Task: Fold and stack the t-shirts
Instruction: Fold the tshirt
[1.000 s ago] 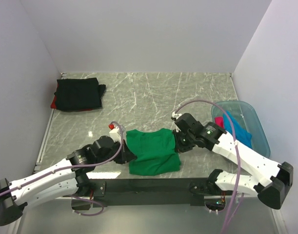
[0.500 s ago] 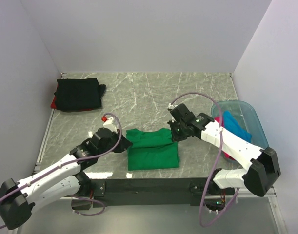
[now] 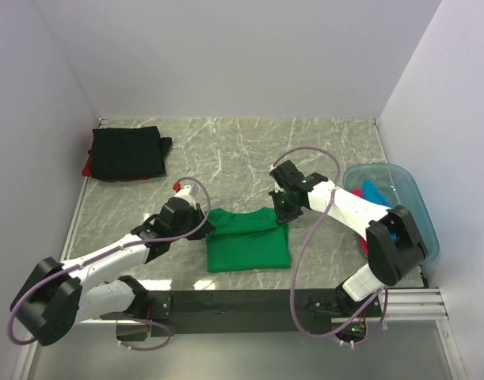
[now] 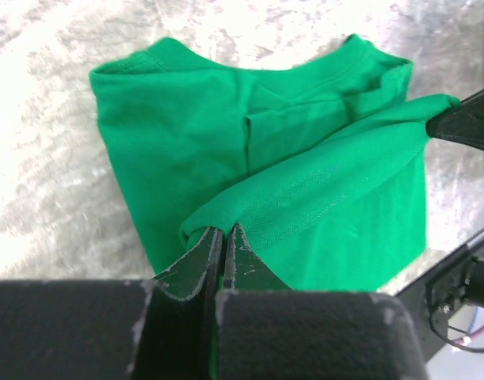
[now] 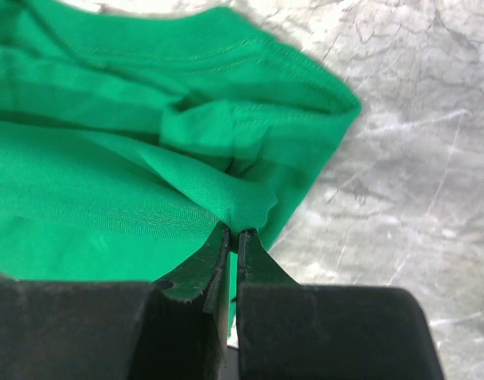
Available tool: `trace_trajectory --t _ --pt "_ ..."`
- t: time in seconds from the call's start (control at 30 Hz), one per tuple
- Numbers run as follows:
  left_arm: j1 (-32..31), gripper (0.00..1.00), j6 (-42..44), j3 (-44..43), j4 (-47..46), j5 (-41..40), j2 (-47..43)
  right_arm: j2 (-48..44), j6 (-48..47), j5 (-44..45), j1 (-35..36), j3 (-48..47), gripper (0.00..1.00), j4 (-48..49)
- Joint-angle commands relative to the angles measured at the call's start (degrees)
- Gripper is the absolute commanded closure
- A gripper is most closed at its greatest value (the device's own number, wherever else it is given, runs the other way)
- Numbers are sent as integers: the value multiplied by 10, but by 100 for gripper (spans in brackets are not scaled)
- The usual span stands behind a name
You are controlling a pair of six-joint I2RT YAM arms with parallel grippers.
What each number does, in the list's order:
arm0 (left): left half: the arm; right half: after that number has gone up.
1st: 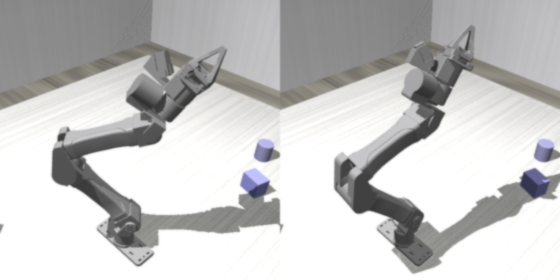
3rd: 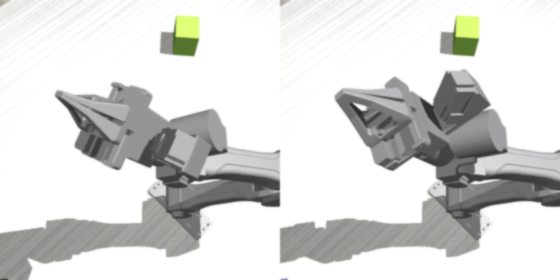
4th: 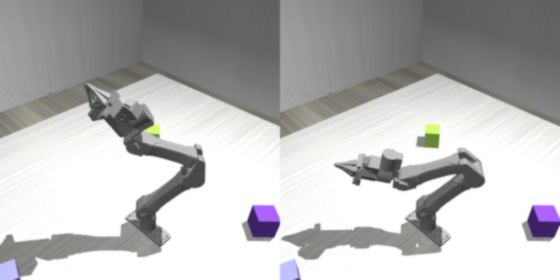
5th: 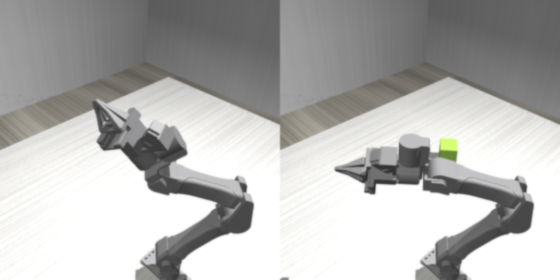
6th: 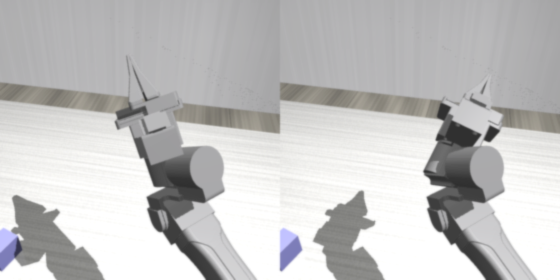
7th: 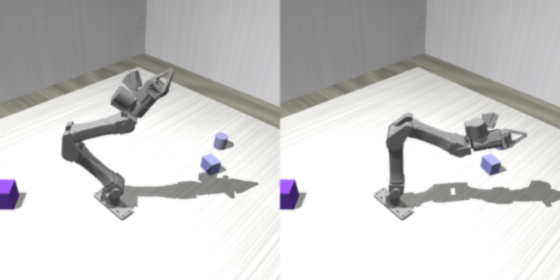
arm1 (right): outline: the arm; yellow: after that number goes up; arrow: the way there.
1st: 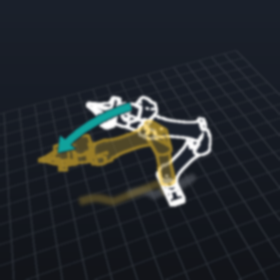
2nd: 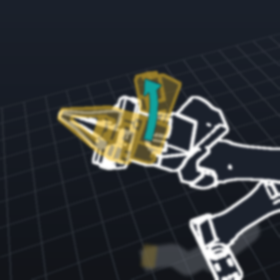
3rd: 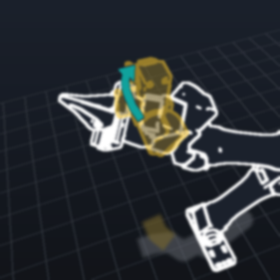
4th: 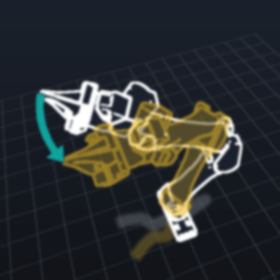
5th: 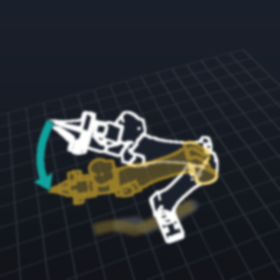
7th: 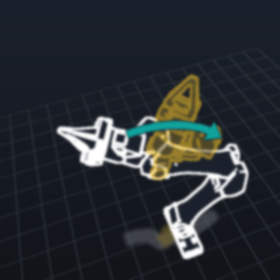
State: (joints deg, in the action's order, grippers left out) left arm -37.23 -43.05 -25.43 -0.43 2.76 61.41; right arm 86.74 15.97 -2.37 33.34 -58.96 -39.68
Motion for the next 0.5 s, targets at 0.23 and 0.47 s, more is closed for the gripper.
trace_trajectory --t 0.23,0.47 --pt "37 100 33 -29 -59 -9 41 45 -12 8 -23 -62 100 27" --pt "61 63 19 -73 -27 -72 119 81 0 15 -58 -85 67 45"
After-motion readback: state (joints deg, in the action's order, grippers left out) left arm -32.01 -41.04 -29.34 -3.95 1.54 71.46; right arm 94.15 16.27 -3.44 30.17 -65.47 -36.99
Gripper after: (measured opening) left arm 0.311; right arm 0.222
